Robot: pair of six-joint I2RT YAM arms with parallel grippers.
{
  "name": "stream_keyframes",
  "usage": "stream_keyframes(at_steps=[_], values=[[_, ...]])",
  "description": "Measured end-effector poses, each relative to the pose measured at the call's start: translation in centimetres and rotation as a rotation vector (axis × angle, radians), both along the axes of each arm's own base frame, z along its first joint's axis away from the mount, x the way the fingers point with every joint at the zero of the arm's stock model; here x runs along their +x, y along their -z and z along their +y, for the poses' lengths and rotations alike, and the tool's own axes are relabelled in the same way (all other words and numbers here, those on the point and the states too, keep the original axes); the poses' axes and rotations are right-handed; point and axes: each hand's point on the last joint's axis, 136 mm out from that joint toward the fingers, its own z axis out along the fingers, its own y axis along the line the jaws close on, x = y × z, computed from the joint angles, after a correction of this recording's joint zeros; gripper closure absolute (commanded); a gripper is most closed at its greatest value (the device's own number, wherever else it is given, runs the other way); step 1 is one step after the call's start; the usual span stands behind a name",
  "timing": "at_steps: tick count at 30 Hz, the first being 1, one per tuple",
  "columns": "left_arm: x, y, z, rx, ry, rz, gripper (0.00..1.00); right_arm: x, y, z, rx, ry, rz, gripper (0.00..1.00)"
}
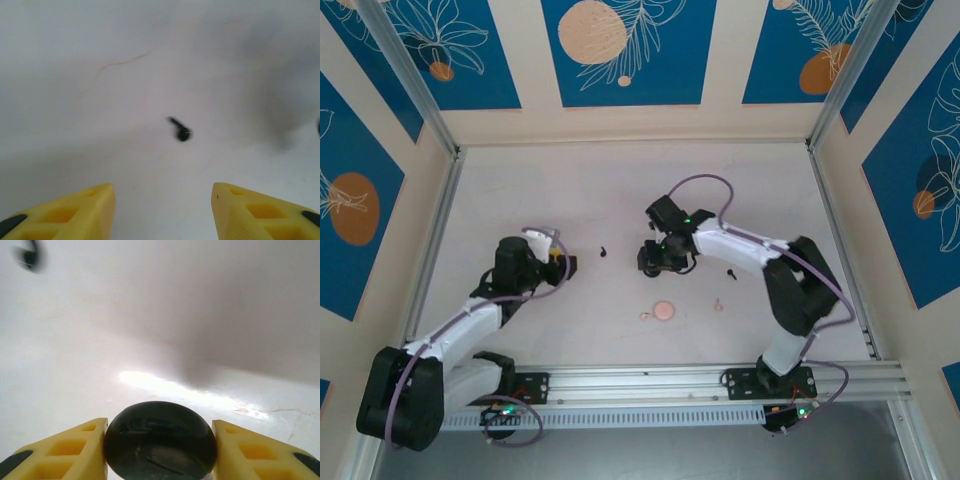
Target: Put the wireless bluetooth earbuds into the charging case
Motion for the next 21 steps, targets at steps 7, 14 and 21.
stream_keyframes(at_steps=[7, 14, 21], values=[[-2.7, -1.7, -4.8, -0.030, 0.253, -0.248, 0.49, 1.3, -5.9, 1.9, 0.318, 0.019, -0.242, 0.56], [-4.4, -3.3, -8.7, -0.017, 0.427, -0.406, 0.49, 0.7, -8.1, 2.9, 0.496, 0.008, -0.353, 0.56], [-4.8, -4.3, -10.6, -0.029, 0.456, -0.489, 0.49, -0.6, -10.1, 5.4, 0.599, -0.061, -0.409, 0.56]])
